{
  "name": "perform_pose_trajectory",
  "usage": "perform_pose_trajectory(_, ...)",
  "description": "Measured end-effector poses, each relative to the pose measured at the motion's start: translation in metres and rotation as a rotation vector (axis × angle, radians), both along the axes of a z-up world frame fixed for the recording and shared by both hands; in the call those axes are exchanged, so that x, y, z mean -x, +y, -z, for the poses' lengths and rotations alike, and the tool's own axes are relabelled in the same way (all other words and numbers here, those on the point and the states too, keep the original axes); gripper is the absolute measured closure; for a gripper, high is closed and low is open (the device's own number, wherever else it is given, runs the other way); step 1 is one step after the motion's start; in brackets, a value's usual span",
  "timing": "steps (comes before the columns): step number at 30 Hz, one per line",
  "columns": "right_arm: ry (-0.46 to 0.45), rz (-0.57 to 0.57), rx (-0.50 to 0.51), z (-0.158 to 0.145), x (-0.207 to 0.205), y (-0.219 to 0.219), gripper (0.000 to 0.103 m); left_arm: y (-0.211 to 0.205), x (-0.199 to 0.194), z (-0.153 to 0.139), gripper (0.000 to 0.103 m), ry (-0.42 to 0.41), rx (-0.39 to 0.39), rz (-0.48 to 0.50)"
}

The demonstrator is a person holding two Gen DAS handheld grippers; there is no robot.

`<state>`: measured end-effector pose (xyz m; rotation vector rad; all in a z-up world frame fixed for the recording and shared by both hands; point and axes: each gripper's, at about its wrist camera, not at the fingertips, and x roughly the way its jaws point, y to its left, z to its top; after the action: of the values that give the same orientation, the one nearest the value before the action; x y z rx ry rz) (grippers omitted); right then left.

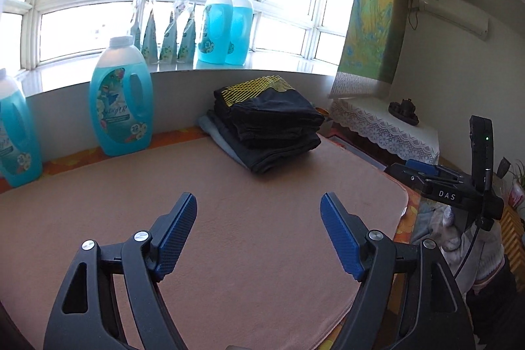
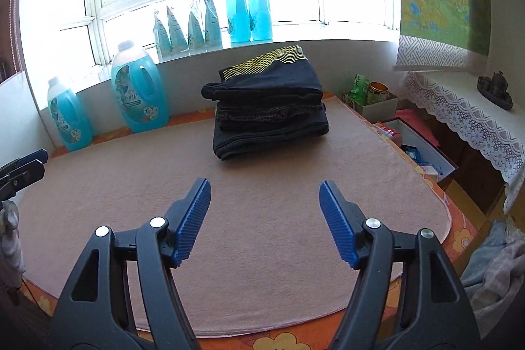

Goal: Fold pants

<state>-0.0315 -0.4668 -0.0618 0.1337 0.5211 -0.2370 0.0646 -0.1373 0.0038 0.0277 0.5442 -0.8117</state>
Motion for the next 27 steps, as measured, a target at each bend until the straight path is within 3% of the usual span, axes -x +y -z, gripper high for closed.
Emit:
perform_pose_trajectory(5, -0.008, 0.055, 0.015, 0.004, 0.015, 0.016, 0.030, 0.015, 0.010, 0.013, 0.022, 0.023, -0.014, -0.031)
perform_pose_trajectory(8, -0.023, 0.083, 0.029, 0.005, 0.022, 0.025, 0.018, 0.018, 0.014, 0.022, 0.022, 0.035, -0.030, -0.056)
perform_pose_trajectory(13, -0.029, 0.120, 0.088, 0.004, 0.028, 0.040, 0.018, 0.023, 0.025, 0.031, 0.022, 0.060, -0.036, -0.079)
perform_pose_trajectory(17, -0.053, 0.142, 0.097, 0.010, 0.033, 0.047, 0.003, 0.022, 0.035, 0.034, 0.022, 0.052, -0.053, -0.098)
perform_pose_trajectory(27, -0.028, 0.177, 0.085, 0.031, 0.035, 0.044, 0.002, 0.021, 0.050, 0.045, 0.019, 0.033, -0.091, -0.136)
